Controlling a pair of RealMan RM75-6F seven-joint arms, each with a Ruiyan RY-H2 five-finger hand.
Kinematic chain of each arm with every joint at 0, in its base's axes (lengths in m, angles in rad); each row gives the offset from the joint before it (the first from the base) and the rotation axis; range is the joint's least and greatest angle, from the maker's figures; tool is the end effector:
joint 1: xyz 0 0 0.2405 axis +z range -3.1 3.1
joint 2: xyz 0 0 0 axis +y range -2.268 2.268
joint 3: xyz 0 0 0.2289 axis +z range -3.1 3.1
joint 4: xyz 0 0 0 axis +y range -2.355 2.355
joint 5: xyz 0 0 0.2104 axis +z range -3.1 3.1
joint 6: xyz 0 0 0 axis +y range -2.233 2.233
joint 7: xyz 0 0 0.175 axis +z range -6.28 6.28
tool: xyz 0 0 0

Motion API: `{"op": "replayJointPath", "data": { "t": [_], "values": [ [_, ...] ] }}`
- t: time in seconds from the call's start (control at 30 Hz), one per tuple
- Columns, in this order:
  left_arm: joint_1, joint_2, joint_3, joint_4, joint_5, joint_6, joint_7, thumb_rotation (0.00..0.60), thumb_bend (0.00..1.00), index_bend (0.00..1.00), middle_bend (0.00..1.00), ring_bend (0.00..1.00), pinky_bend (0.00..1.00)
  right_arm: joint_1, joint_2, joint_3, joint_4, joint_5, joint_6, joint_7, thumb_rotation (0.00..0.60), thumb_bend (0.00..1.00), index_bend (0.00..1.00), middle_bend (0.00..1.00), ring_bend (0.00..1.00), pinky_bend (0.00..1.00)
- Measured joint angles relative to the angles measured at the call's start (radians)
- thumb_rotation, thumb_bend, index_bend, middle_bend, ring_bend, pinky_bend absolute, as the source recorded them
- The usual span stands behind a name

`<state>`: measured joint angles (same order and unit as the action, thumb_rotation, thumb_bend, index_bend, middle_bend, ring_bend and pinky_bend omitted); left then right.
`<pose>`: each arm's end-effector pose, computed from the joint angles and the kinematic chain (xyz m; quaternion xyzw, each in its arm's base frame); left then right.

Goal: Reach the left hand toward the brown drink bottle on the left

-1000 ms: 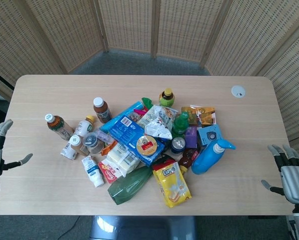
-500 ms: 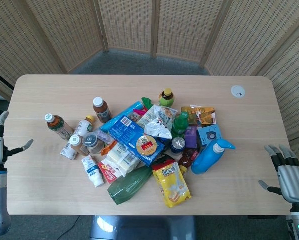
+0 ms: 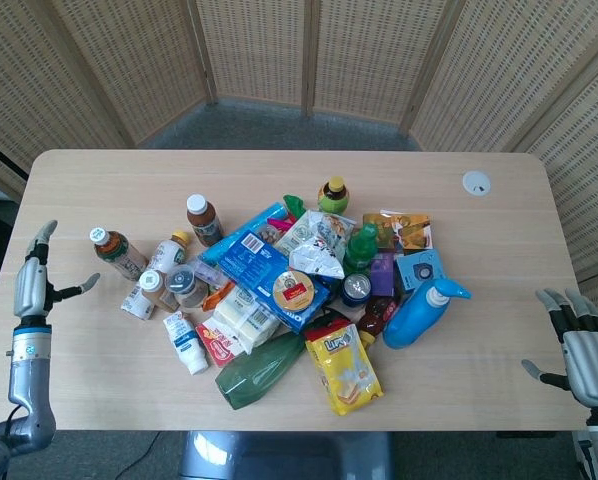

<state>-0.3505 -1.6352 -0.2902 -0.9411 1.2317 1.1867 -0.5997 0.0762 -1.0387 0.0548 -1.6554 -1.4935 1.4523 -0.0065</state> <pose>-0.3302 0.3351 0.0733 -0.3837 -0.5487 -0.5381 0.5120 -0.2893 -0.2083 0.1626 0.6034 -0.3862 0.3663 0.5938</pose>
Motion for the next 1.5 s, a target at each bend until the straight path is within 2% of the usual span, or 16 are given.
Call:
{"op": "replayJointPath", "data": {
  "t": [0.27, 0.63, 0.67, 0.7, 0.73, 0.8, 0.87, 0.9, 0.97, 1.23, 1.33, 1.5],
  "values": [
    [-0.064, -0.078, -0.033, 0.088, -0.028, -0.065, -0.030, 0.600, 0.00, 0.00, 0.00, 0.00, 0.00, 0.000, 0.000, 0.003, -0.005, 0.004, 0.002, -0.007, 0.600, 0.00, 0.00, 0.00, 0.00, 0.00],
    [-0.127, -0.162, -0.056, 0.124, -0.042, -0.104, -0.026, 0.600, 0.00, 0.00, 0.00, 0.00, 0.00, -0.001, 0.008, 0.002, -0.004, 0.003, 0.001, 0.020, 0.600, 0.00, 0.00, 0.00, 0.00, 0.00],
    [-0.130, -0.172, -0.062, 0.132, -0.043, -0.098, -0.030, 0.600, 0.00, 0.04, 0.01, 0.01, 0.01, -0.001, 0.008, 0.003, -0.004, 0.003, 0.001, 0.022, 0.600, 0.00, 0.00, 0.00, 0.00, 0.00],
    [-0.133, -0.181, -0.066, 0.140, -0.045, -0.090, -0.032, 0.600, 0.00, 0.11, 0.10, 0.08, 0.08, -0.001, 0.009, 0.003, -0.004, 0.003, 0.002, 0.026, 0.600, 0.00, 0.00, 0.00, 0.00, 0.00],
    [-0.135, -0.192, -0.070, 0.152, -0.047, -0.082, -0.033, 0.600, 0.00, 0.21, 0.23, 0.21, 0.20, -0.001, 0.009, 0.003, -0.003, 0.004, 0.001, 0.028, 0.600, 0.00, 0.00, 0.00, 0.00, 0.00],
    [-0.141, -0.220, -0.079, 0.185, -0.054, -0.070, -0.033, 0.600, 0.01, 0.49, 0.61, 0.55, 0.53, -0.001, 0.010, 0.004, -0.002, 0.006, -0.001, 0.034, 0.600, 0.00, 0.00, 0.00, 0.00, 0.00],
    [-0.145, -0.250, -0.084, 0.218, -0.062, -0.067, -0.032, 0.600, 0.05, 0.72, 0.83, 0.74, 0.70, 0.000, 0.011, 0.004, 0.000, 0.006, -0.003, 0.039, 0.600, 0.00, 0.00, 0.00, 0.00, 0.00],
    [-0.147, -0.261, -0.086, 0.229, -0.065, -0.066, -0.031, 0.600, 0.09, 0.78, 0.89, 0.80, 0.75, 0.000, 0.012, 0.004, 0.000, 0.006, -0.003, 0.042, 0.600, 0.00, 0.00, 0.00, 0.00, 0.00],
    [-0.147, -0.274, -0.085, 0.242, -0.068, -0.065, -0.029, 0.600, 0.11, 0.83, 0.93, 0.84, 0.79, 0.000, 0.013, 0.003, 0.001, 0.004, -0.003, 0.046, 0.600, 0.00, 0.00, 0.00, 0.00, 0.00],
    [-0.132, -0.247, -0.084, 0.192, -0.048, -0.018, -0.047, 0.600, 0.11, 0.84, 0.94, 0.84, 0.79, -0.001, 0.017, 0.004, 0.003, 0.009, -0.005, 0.057, 0.600, 0.00, 0.00, 0.00, 0.00, 0.00],
    [-0.120, -0.208, -0.088, 0.120, -0.029, 0.027, -0.052, 0.600, 0.11, 0.85, 0.94, 0.84, 0.79, -0.001, 0.018, 0.002, 0.001, 0.008, -0.008, 0.055, 0.600, 0.00, 0.00, 0.00, 0.00, 0.00],
    [-0.092, -0.102, -0.106, -0.081, 0.002, 0.115, -0.028, 0.600, 0.11, 0.85, 0.95, 0.84, 0.79, -0.001, 0.017, 0.000, -0.005, 0.004, -0.008, 0.047, 0.600, 0.00, 0.00, 0.00, 0.00, 0.00]
  ]
}}
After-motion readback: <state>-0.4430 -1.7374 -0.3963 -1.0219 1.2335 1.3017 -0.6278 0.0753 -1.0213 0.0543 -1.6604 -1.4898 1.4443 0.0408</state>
